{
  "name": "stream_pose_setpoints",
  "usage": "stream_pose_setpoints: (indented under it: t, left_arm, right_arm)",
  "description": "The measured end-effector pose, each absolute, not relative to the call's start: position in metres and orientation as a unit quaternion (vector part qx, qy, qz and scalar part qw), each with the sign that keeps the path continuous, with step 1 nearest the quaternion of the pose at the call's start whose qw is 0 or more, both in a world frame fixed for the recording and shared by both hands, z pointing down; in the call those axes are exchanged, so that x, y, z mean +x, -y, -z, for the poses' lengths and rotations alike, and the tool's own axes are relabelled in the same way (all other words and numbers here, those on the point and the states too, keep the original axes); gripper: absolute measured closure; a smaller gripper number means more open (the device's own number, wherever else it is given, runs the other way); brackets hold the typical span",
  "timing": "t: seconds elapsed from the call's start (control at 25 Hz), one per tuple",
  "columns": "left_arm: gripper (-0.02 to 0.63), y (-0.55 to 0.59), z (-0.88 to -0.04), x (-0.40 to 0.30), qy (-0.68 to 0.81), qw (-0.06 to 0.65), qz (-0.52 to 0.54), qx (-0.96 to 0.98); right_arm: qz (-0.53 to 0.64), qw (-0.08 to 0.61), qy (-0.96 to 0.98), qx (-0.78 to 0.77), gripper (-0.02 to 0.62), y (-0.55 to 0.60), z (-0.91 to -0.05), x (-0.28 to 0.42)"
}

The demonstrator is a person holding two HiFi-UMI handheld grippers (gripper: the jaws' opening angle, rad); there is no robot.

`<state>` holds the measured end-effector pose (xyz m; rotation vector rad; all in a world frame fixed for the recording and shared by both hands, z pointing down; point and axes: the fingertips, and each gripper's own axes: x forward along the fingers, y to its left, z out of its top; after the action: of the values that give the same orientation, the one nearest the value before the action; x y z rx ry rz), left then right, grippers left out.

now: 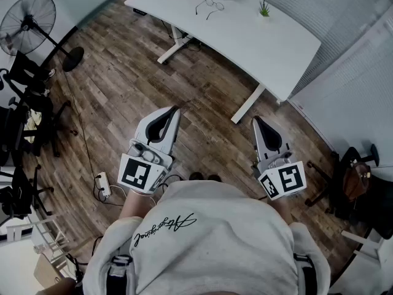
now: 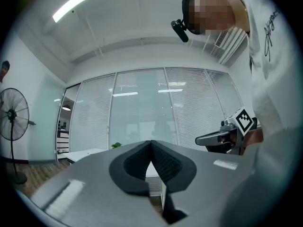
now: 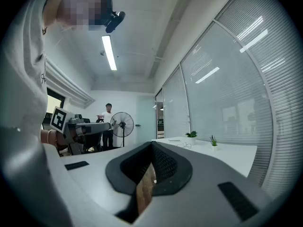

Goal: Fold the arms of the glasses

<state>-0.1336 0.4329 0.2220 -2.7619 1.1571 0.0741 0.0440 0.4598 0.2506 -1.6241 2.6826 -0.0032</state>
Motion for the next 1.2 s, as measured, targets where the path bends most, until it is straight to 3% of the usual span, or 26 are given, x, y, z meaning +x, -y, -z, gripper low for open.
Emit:
stream_pose_setpoints:
  t: [0.28,0.52,1.2]
  left_arm:
    - [0.606,-0.429,-0.233,-0.083,-0.362,0.083,-0.048,-0.927]
    - [0.606,-0.439,-0.222,-0.112,-0.366,0.086,-0.029,-0.926]
    - [0.606,-0.438,-0.213,-0.128,-0.381,0.068,-0.046,-0.921]
  right_arm:
    - [-0.001,-0.013,-0.844,-0.536,0.592,-0.463,-0.266,0.087]
    - [-0.008,0.006,-0.851,-0.526,0.592,-0.460,-0.251,0.053]
    - [-0.027,-0.007,-0.840,-0.542,0.592,-0.463,-0.237,0.052]
